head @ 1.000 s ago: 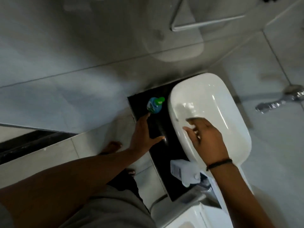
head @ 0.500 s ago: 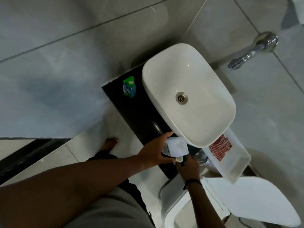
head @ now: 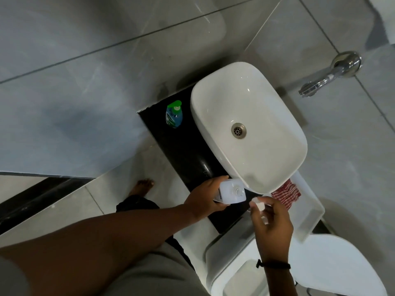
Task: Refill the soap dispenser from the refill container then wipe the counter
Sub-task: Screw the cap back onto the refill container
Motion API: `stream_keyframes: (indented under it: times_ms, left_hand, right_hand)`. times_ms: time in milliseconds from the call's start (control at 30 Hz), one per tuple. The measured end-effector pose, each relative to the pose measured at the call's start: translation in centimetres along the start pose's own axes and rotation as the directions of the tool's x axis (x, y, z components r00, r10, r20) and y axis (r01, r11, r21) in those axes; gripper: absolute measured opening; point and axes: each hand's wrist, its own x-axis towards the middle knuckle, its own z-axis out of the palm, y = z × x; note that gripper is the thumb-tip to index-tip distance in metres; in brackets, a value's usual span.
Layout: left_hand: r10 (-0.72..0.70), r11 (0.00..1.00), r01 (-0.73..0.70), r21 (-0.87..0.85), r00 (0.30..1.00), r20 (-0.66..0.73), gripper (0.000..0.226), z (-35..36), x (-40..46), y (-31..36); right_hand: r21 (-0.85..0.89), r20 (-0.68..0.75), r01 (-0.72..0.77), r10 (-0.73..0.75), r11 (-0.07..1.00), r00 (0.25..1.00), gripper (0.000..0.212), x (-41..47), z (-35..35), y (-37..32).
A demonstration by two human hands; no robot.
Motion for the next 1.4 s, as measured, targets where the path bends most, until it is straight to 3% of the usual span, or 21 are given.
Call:
stream_keyframes:
  times_ms: [167, 300, 433, 600, 667, 733, 833, 900, 967, 1033, 1100, 1133, 1167, 1233, 1267, 1333, 1400]
  left_hand:
    - [0.038, 0.999, -0.038, 0.002, 0.998, -0.048, 0.089, -0.1, -0.3, -0.4]
    - [0.080, 0.997, -0.080, 0.003, 0.993, -0.086, 0.087, -0.2, -0.5, -0.5]
    - [0.115, 0.993, -0.114, 0.019, 0.988, -0.104, 0.086, -0.3, -0.6, -0.7]
    - [0.134, 0.991, -0.131, 0.032, 0.982, -0.132, 0.085, -0.2, -0.9, -0.5]
    - [0.133, 0.991, -0.130, 0.034, 0.981, -0.142, 0.085, -0.1, -0.9, -0.5]
    - [0.137, 0.990, -0.132, 0.045, 0.979, -0.152, 0.083, 0.0, -0.9, -0.4]
    - [0.165, 0.985, -0.156, 0.070, 0.975, -0.151, 0.083, 0.0, -1.1, -0.3]
    - [0.157, 0.986, -0.148, 0.073, 0.976, -0.152, 0.083, -0.2, -1.1, -0.2]
    - [0.166, 0.985, -0.156, 0.073, 0.972, -0.166, 0.083, -0.4, -1.1, -0.2]
    - [0.187, 0.981, -0.175, 0.083, 0.969, -0.161, 0.084, -0.8, -1.1, -0.2]
    - [0.203, 0.978, -0.191, 0.089, 0.967, -0.157, 0.085, -1.1, -1.1, -0.1]
    - [0.209, 0.976, -0.196, 0.094, 0.965, -0.158, 0.085, -1.2, -1.2, -0.1]
    - [0.215, 0.974, -0.201, 0.103, 0.964, -0.156, 0.085, -1.2, -1.3, -0.2]
    - [0.224, 0.971, -0.207, 0.115, 0.962, -0.156, 0.085, -1.2, -1.4, -0.1]
    - [0.216, 0.974, -0.201, 0.106, 0.963, -0.162, 0.085, -1.3, -1.4, -0.1]
    - [0.209, 0.976, -0.195, 0.093, 0.962, -0.175, 0.086, -1.6, -1.4, -0.1]
    - [0.225, 0.972, -0.209, 0.107, 0.958, -0.176, 0.086, -1.7, -1.4, -0.1]
  right_hand:
    - [0.114, 0.065, 0.024, -0.032, 0.993, 0.997, 0.026, 1.4, 2.2, -3.3]
    - [-0.088, 0.170, 0.107, -0.091, 0.990, 0.981, 0.028, 1.5, 2.8, -3.0]
    - [-0.149, 0.271, 0.181, -0.136, 0.972, 0.953, 0.029, 1.7, 2.2, -2.7]
    - [-0.425, 0.458, 0.446, -0.238, 0.788, 0.857, 0.031, 3.1, 1.9, -3.7]
    - [-0.466, 0.547, 0.479, -0.183, 0.744, 0.817, 0.033, 3.9, 2.2, -4.6]
    - [-0.547, 0.542, 0.416, -0.071, 0.726, 0.837, 0.029, 4.7, 2.7, -5.5]
    - [-0.692, 0.506, 0.342, 0.090, 0.636, 0.858, 0.064, 5.7, 2.6, -5.8]
    - [-0.633, 0.517, 0.355, 0.035, 0.688, 0.855, 0.059, 5.9, 2.1, -5.5]
    - [-0.500, 0.608, 0.437, -0.056, 0.748, 0.792, 0.038, 6.0, 1.2, -5.0]
    - [-0.438, 0.680, 0.509, -0.097, 0.741, 0.727, 0.035, 6.0, 0.7, -4.7]
    - [-0.483, 0.643, 0.505, -0.101, 0.716, 0.759, 0.023, 5.9, 1.0, -4.7]
    - [-0.524, 0.600, 0.472, -0.086, 0.709, 0.795, 0.023, 5.9, 1.3, -4.7]
    - [-0.571, 0.559, 0.436, -0.059, 0.696, 0.827, 0.037, 5.9, 1.6, -4.9]
    - [-0.608, 0.534, 0.401, -0.021, 0.685, 0.845, 0.057, 5.9, 1.6, -5.3]
    - [-0.563, 0.543, 0.388, -0.027, 0.730, 0.839, 0.054, 6.0, 1.5, -5.3]
    - [-0.433, 0.626, 0.397, -0.047, 0.809, 0.778, 0.041, 6.0, 1.0, -5.6]
    - [-0.407, 0.703, 0.487, -0.075, 0.773, 0.707, 0.038, 6.3, 1.0, -5.5]
